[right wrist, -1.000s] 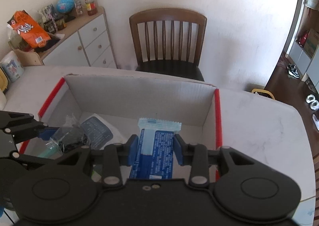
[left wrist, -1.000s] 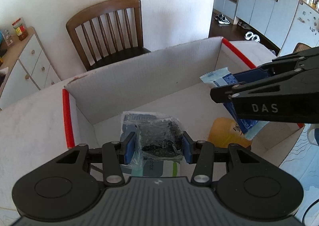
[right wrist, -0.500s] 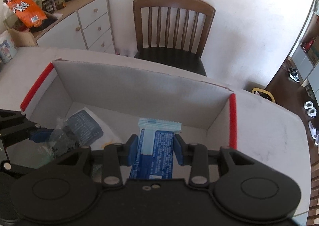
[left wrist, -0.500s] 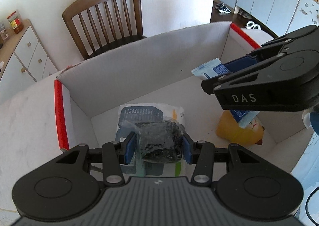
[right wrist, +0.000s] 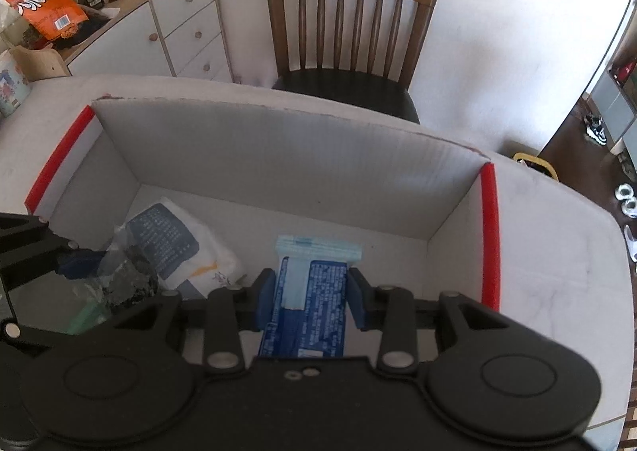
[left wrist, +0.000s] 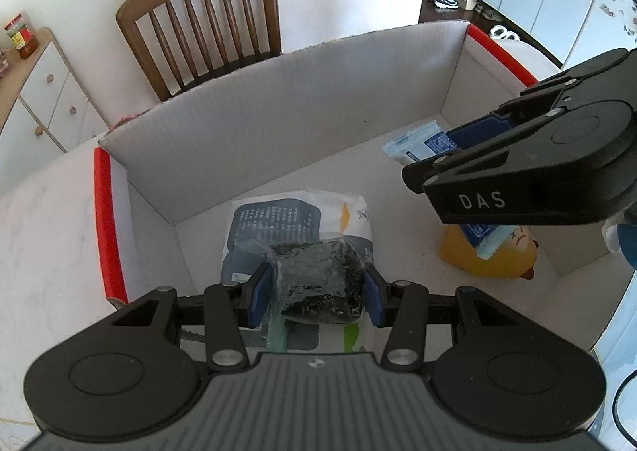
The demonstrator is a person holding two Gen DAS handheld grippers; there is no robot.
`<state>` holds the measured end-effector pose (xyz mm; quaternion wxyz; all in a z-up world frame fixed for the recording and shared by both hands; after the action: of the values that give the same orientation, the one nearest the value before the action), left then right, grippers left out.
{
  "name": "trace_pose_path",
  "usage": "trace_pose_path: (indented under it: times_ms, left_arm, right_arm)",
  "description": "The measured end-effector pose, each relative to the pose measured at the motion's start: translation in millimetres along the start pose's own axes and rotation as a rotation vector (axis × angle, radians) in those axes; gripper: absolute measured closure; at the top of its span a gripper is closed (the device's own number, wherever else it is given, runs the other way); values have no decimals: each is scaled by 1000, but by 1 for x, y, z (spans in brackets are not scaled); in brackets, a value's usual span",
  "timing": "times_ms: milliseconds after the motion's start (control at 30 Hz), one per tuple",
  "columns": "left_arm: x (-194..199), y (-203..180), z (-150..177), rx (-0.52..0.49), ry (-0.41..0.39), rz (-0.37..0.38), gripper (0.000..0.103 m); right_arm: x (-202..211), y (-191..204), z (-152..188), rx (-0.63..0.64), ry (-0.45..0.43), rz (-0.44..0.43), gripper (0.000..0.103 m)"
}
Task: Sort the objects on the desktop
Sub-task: 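Lower the dark dried-food bag and blue bar into the red box with both tools, then open both grippers to release the bag and bar inside the box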
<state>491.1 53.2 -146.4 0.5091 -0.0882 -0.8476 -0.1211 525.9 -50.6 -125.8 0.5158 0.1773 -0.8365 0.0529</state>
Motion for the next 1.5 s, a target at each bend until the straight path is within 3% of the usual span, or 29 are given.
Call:
trace_pose_path:
  times_ms: [200,533,767,867,1033,1500]
  left_arm:
    - [-1,2,2,18,5,26,56]
    - [-2,6,1,55,1,77,36]
    - [2,2,0,53,-8,66,31]
    - [7,0,-1,60,-26,57,20]
    - [16,1,-4,77,-46,55,20]
    - [35,-1,0,96,-70,47,17]
  right_arm:
    - [-6,-2,2,-7,33,10,64]
    - [-10,-6,10,6,59,27,60]
    - [-5,-10,11,16,44,28,55]
    - [0,-10,12,19,35,23,53]
    - [10,-10,10,14,5,15,38]
    - [28,-10,6,-17,-28,7,33]
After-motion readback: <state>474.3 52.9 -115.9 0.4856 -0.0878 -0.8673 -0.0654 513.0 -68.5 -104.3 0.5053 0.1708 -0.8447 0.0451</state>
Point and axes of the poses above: each gripper's, at about its wrist camera, not at the fingertips, and x roughly against the way its jaws point, y to its left, z to its underside, the point moved 5 cm from there along -x, roughly the way its jaws point, and after that the axes turned 9 degrees about -x, right-handed, at the moved point
